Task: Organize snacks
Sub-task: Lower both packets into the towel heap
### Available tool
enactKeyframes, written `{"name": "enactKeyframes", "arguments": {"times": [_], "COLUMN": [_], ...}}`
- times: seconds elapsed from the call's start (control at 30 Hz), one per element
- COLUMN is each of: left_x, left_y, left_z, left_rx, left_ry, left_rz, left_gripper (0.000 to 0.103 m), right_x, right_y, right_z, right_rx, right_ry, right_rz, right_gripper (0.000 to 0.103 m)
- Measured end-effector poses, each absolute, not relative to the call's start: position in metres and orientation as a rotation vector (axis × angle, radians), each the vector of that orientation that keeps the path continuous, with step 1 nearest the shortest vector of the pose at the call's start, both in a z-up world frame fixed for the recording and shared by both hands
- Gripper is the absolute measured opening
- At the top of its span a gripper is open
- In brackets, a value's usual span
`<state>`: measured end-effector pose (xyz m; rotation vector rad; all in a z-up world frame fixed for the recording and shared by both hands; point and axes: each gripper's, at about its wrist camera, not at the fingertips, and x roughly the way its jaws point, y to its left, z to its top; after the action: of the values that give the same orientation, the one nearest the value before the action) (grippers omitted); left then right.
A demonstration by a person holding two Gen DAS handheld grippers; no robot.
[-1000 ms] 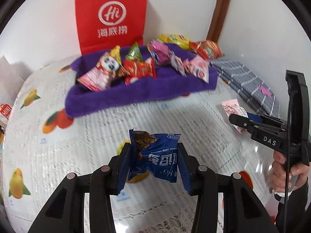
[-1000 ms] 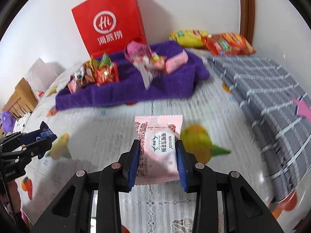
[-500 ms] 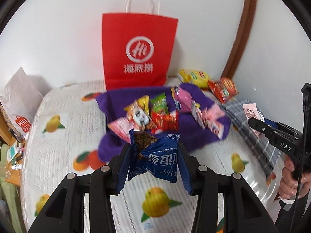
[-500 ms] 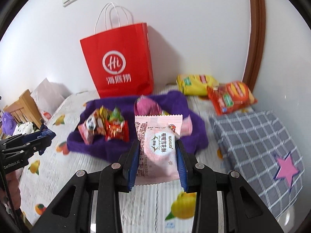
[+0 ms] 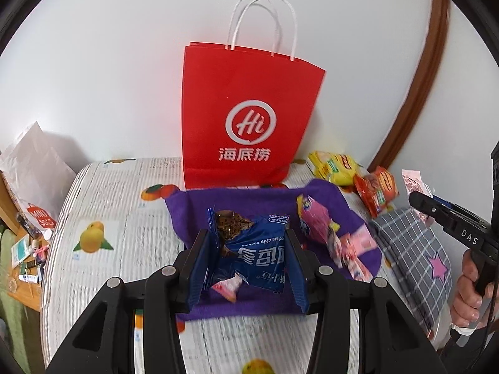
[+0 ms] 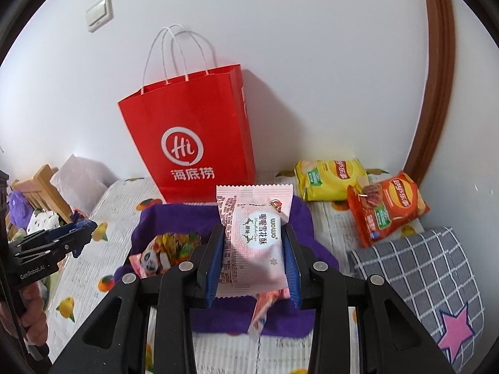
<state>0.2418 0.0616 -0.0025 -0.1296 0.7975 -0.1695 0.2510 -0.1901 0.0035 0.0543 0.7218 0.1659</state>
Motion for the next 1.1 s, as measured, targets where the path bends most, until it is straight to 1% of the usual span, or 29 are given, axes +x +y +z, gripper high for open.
{"name": "enactKeyframes", "arguments": {"times": [0.27, 0.53, 0.87, 1.1], "left_x": [0.288, 0.326, 0.347, 0.352], "left_y": [0.068, 0.071, 0.082, 0.086], "left_z": [-0.014, -0.022, -0.057, -0.071], "left_rx": [-0.182, -0.188, -0.218, -0.211], "left_ry": [0.813, 0.817, 0.876, 0.888], "left_rz": [-0.161, -0.157, -0.144, -0.131], "left_gripper": [0.044, 0.044, 0.044, 0.044], "right_x": [0.301, 0.343, 0.371, 0.382], "right_y": [-0.192, -0.190, -0.189, -0.194], "right_z": [-0.015, -0.036, -0.078, -0.100], "right_rx": [0.086, 0.060, 0.052, 0.079], "right_ry": [0.778, 0.856, 1.013, 1.106], "right_rz": [0.167, 0.173, 0.222, 0.244], "right_gripper": [0.036, 0.036, 0.036, 0.036]}}
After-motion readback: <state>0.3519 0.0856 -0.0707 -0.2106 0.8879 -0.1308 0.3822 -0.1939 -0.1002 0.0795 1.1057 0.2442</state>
